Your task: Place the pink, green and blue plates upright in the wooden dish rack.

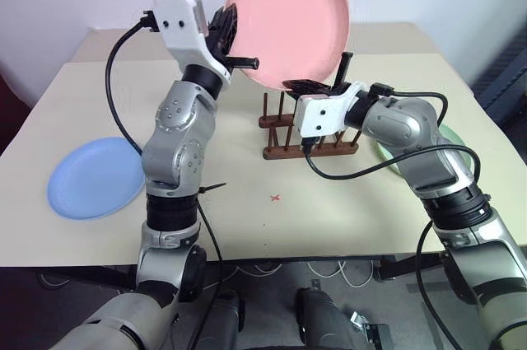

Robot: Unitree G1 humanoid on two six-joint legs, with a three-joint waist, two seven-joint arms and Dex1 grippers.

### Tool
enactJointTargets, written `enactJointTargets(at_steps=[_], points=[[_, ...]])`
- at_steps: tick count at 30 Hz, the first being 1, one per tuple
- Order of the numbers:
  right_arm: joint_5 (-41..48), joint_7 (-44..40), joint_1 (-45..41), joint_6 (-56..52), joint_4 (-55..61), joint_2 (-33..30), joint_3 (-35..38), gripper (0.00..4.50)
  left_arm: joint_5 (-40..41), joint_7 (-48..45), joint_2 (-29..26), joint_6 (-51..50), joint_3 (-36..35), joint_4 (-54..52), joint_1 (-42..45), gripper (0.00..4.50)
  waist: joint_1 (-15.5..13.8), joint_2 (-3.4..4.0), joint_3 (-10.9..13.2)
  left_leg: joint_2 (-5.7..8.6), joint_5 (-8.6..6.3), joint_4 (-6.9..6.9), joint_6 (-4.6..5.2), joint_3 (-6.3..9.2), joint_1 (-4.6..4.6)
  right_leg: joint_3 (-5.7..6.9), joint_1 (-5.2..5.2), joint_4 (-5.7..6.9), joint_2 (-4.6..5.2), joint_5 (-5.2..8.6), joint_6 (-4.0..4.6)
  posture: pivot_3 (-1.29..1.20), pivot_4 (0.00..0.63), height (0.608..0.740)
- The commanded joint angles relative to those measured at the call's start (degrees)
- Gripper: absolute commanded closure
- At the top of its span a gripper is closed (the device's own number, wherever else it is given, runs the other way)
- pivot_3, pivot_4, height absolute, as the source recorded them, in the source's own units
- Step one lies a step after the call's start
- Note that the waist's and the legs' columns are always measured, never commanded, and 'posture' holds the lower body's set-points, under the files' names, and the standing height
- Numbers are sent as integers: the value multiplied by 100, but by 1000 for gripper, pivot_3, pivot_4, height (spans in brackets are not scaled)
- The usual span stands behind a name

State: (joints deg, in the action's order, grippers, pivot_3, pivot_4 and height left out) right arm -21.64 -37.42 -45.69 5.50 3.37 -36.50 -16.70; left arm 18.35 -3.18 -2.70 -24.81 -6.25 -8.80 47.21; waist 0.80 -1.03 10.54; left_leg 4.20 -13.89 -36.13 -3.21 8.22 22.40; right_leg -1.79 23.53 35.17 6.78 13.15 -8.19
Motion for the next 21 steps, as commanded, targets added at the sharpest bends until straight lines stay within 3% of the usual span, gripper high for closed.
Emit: enactJointTargets(at_steps=[1, 2, 3, 5, 9, 12, 14, 17, 21], points=[[-63, 37, -38, -10, 59, 23, 131, 4438, 157, -96, 57, 72, 26, -295, 77, 4500, -7, 0, 0, 1, 0, 0, 0, 0, 0, 0, 0, 0, 0, 0, 0, 0, 150, 740], [-74, 49, -32, -8, 67, 27, 140, 4438, 195, -78, 84, 85, -20, -282, 85, 4500, -12, 0, 0, 1, 0, 0, 0, 1, 0, 0, -1, -1, 0, 0, 0, 0, 150, 740], [-101, 72, -28, 4, 58, 23, 144, 4500, 241, -28, 119, 101, -100, -252, 112, 3773, -11, 0, 0, 1, 0, 0, 0, 1, 0, 0, -1, -1, 0, 0, 0, 0, 150, 740], [-148, 138, -15, 42, 12, 3, 173, 4500, 348, 212, 211, 242, -406, -139, 237, 2998, -9, -1, 0, 1, 0, 0, 0, 0, 0, 0, -1, -1, 0, 0, 0, 0, 150, 740], [-51, 199, 104, 9, -92, -99, 405, 4500, 410, 737, 146, 656, -1080, 172, 503, 1031, 10, 0, 0, -1, 0, 1, 0, 1, 0, 0, 0, -1, 0, 0, 0, 0, 150, 740], [377, 167, 352, -182, -72, -189, 902, 4500, 323, 707, -262, 806, -1319, 389, 478, 1031, 4, 0, 0, -1, 0, 3, 0, 0, -1, 0, 1, 0, -1, 0, 0, 0, 150, 740], [854, -14, 551, -305, 17, -310, 1325, 4500, 58, 336, -750, 744, -1103, 496, 190, 1031, -1, 0, 0, 0, 0, 2, 0, 0, -1, 0, 0, -1, 0, 0, 0, 0, 150, 740], [2003, -560, 873, -870, 437, -416, 1964, 4500, 210, -675, -1364, 341, -654, 424, -405, 1031, -12, 0, 0, 1, 0, 2, 1, 0, 0, 0, -3, -1, 0, 0, 0, 0, 150, 740], [3928, -975, 1099, -2632, 1168, -363, 2889, 4500, 661, -2462, -2064, -68, 237, -300, -1349, 1031, 1, 3, 2, 0, -12, 2, 21, 2, 0, 0, -5, -1, 0, 0, 0, 0, 150, 740]])
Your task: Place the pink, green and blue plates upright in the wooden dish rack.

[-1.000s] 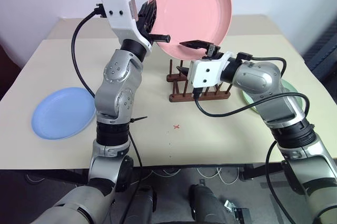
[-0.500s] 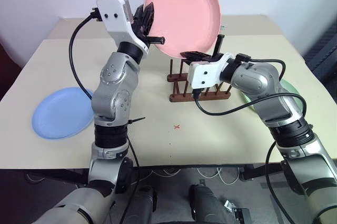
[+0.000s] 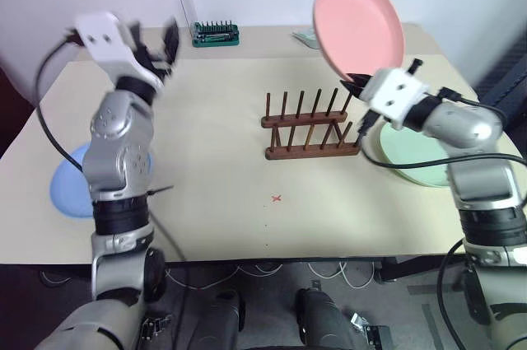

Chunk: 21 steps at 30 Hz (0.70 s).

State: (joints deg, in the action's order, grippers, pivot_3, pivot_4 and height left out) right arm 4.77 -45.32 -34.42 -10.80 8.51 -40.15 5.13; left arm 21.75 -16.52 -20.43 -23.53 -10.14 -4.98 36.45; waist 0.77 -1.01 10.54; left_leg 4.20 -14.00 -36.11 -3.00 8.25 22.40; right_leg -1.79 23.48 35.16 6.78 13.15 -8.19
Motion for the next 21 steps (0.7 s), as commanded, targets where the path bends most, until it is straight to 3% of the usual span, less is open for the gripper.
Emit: enactJointTargets(at_steps=[1, 5, 11, 16, 21], points=[[1595, -191, -7, -1305, 763, -1, 844, 4500, 372, -1373, -391, -251, 762, -788, -398, 1031, 6, 3, 2, -1, -6, -1, 10, 0, 0, 0, 0, 1, 0, 0, 1, 0, 150, 740], [2717, -117, 99, -2274, 984, 33, 1356, 4500, 459, -2297, -752, -436, 1409, -1139, -784, 1031, 14, 6, 1, -5, -8, 1, 14, 2, -3, 0, 1, 3, -2, 0, 4, 0, 150, 740], [4163, 345, 135, -3258, 1002, 398, 1823, 4500, 515, -2948, -727, -684, 1985, -1092, -954, 1031, 7, 12, 1, -6, -9, 0, 15, -1, -3, 0, 1, 2, -2, 0, 4, 0, 150, 740], [4751, 541, 50, -3527, 746, 503, 1885, 4500, 374, -3297, -774, -620, 2311, -1075, -1071, 1031, 4, 15, 3, -6, -11, 0, 20, -2, -3, 0, 1, 2, -1, 0, 4, 0, 150, 740], [4731, 504, -26, -3421, 434, 433, 1735, 4500, 409, -3271, -603, -689, 2313, -1148, -1120, 1031, -1, 15, 3, -5, -11, -1, 21, -2, -3, 0, 0, 2, -1, 0, 3, 0, 150, 740]])
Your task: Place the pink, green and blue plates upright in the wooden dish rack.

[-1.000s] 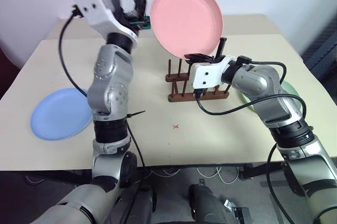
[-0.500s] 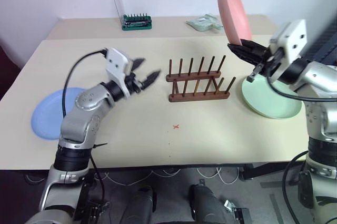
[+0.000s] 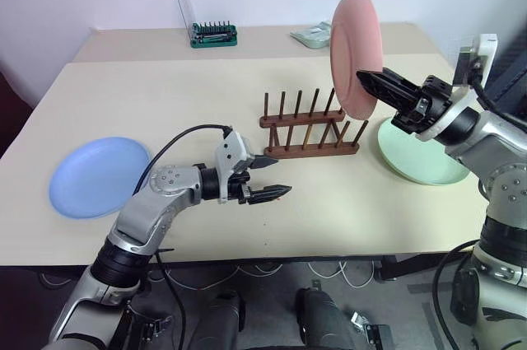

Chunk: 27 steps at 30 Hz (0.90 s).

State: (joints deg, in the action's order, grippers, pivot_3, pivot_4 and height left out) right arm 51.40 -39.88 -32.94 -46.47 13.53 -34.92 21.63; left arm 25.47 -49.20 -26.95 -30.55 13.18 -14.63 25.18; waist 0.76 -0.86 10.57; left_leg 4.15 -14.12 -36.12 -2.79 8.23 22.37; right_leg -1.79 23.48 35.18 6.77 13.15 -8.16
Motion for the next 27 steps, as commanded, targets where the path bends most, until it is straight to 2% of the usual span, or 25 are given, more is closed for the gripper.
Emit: enactJointTargets(at_steps=[1, 16, 27], points=[[14, -75, -191, 203, -186, -99, 63, 4500, 45, 14, 66, -15, -32, -224, -10, 1031, 1, 0, 0, 0, 0, 0, 0, 0, 0, 0, 0, 0, 0, 0, 0, 0, 150, 740], [-24, -402, -320, 207, -1429, -140, 64, 4500, 27, 51, 180, -37, -122, -183, -95, 1031, 10, 0, 0, 0, 0, 0, 0, -1, 0, 0, 1, 1, 0, 0, 0, 0, 150, 740], [416, -294, -488, -344, -2255, -33, 350, 4500, 77, 100, 228, -117, -168, -270, -92, 1031, 10, 0, 0, 0, 0, 0, 0, -1, 0, 0, 0, 0, 0, 0, 0, 0, 150, 740]])
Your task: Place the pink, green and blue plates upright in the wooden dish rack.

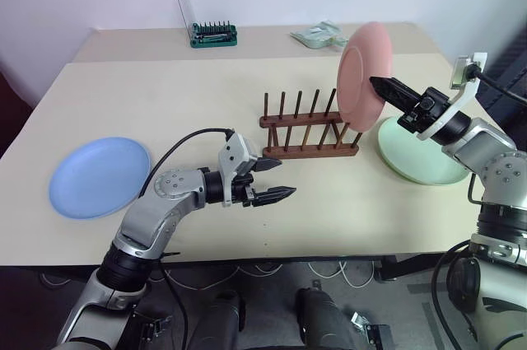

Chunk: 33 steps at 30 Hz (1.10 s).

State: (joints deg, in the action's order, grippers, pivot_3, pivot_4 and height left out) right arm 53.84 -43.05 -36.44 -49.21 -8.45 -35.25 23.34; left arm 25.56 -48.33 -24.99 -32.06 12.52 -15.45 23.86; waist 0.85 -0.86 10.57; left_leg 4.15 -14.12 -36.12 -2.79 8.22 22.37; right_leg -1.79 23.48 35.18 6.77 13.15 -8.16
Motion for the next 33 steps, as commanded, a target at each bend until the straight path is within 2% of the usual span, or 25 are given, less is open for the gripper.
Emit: enactJointTargets(at_steps=[1, 7, 10, 14, 17, 20, 23, 25, 27, 29, 30, 32, 33], points=[[155, 25, -141, -58, -115, 15, 178, 4500, 68, 16, 39, 28, -105, -188, 46, 1031, 5, 0, 0, 0, 0, 0, 0, 0, 0, 0, 0, 0, 0, 0, 0, 0, 150, 740], [-68, 55, -112, 84, -315, 41, 89, 4500, 51, 40, 53, 23, -122, -176, 50, 1031, -1, 1, 0, 0, 0, 0, 0, 0, 0, 0, 1, 0, 0, 0, 0, 0, 150, 740], [-176, 119, -118, 219, -342, 59, 119, 3463, 48, 55, 68, 22, -116, -159, 62, 989, 0, 2, 0, 0, 0, 0, 0, 0, 0, 0, 1, 0, 0, 0, 0, 0, 150, 740], [-527, 406, -226, 920, -384, 89, 261, 1550, 43, 80, 80, 19, -101, -164, 51, 989, 2, 2, 0, 0, 0, 0, 0, 0, 0, 0, 1, 0, 0, 0, 0, 0, 150, 740], [-341, 624, -333, 991, -484, -59, 662, 1550, 50, 119, 101, 2, -94, -188, 32, 989, -1, 4, 2, 0, 0, -1, 0, -2, 0, 0, 1, 0, 0, 0, -1, 0, 150, 740], [-472, 584, -25, 1088, -196, -391, 867, 1550, 47, 159, 106, -4, -106, -209, -11, 989, -28, 4, 2, 1, 0, 2, 0, 0, 1, 0, 0, -1, 0, 0, -1, 0, 150, 740], [-705, 523, 386, 1197, 47, -742, 924, 1550, 48, 177, 106, 0, -114, -219, -37, 989, -24, 4, 2, 3, -2, 0, 3, 0, 4, 0, -1, -5, 2, 1, -2, 0, 150, 740], [-1132, 162, 1028, 1306, 314, -1223, 707, 1550, 52, 179, 112, 0, -113, -219, -40, 989, -32, 7, 0, 2, -2, -1, 4, -2, 3, 0, -1, -4, 2, 1, -1, 0, 150, 740], [-2108, -236, 2002, 1752, 612, -1903, 62, 1001, 32, 139, 131, 54, -81, -154, -19, 989, -24, 15, -4, 2, -3, -1, 5, -3, 2, 0, -2, -2, 2, 2, -3, 0, 150, 740], [-2755, -507, 2671, 2118, 814, -2342, -432, 232, 15, 92, 156, 106, -51, -87, 12, 989, -4, 15, -4, 3, -5, -3, 9, -9, -1, 0, -5, -2, 2, 4, -6, 0, 150, 740], [-3063, -574, 2928, 2317, 862, -2494, -664, 58, 9, 62, 173, 128, -32, -45, 38, 989, 19, 20, -7, 1, -5, -5, 9, -10, -1, 0, -6, -2, 1, 4, -6, 0, 150, 740], [-3608, -540, 3171, 2692, 803, -2596, -1070, 58, -11, -3, 221, 167, 9, 40, 95, 989, 53, 27, -10, -3, -5, -4, 9, -29, -12, -10, -7, 0, 1, 4, -7, 0, 150, 740], [-3610, -521, 3135, 2677, 788, -2465, -1155, 58, -32, -24, 252, 192, 31, 87, 131, 989, 65, 32, -10, -4, -5, -4, 9, -32, -13, -13, -7, 0, 0, 4, -7, 0, 150, 740]])
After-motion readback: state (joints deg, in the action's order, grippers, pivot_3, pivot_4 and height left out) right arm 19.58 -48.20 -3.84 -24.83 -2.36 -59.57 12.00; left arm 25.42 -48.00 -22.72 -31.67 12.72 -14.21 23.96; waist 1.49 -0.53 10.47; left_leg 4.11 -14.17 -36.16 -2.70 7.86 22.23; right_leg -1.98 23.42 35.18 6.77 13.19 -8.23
